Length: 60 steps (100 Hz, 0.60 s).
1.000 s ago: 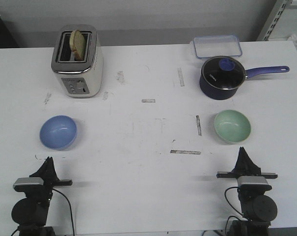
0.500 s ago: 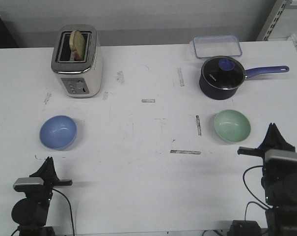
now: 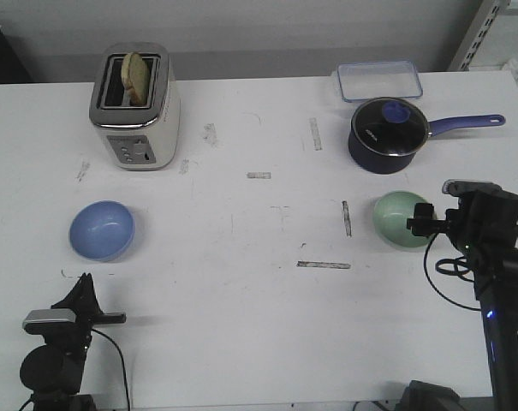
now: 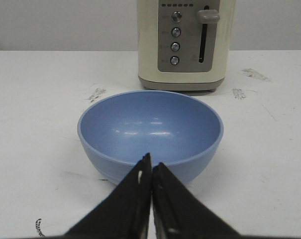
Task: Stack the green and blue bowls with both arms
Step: 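Reach the right gripper to the pale green bowl and grasp its rim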
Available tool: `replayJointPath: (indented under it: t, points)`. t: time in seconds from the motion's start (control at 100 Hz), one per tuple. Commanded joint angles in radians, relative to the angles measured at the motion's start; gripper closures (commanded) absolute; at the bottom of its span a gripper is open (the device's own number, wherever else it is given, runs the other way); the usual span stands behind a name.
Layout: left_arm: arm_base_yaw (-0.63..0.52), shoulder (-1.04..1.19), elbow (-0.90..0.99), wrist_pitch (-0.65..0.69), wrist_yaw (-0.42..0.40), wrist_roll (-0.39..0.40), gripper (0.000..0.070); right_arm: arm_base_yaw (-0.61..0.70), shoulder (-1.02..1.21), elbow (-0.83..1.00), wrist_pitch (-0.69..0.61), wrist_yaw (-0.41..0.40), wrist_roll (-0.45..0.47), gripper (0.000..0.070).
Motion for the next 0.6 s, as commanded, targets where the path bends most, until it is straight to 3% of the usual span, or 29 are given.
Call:
replayJointPath:
  t: [0.0,0.35,0.4,0.53,0.59]
  points:
    - [0.0,-0.002,-0.02,0.009,0.004,-0.003,0.0697,-0.029,0.061,0.01,0.011,-0.018,-0.044,0.0152]
    - [0.0,-0.002,-0.02,0.009,0.004,-0.002,0.0697,-0.069,0.312,0.01,0.063,-0.05,-0.078,0.0181]
    - [0.0,-0.002,-0.02,0.009,0.004,-0.002,0.0697,-0.068,0.332,0.01,0.068,-0.063,-0.078,0.026]
    - [0.0,-0.002,-0.02,0.01,0.004,-0.002,0.0697,-0.068,0.346,0.01,0.072,-0.073,-0.079,0.0584]
    - [0.0,-0.002,-0.02,0.01,0.004,-0.002,0.0697,-0.068,0.346,0.01,0.077,-0.072,-0.081,0.0664]
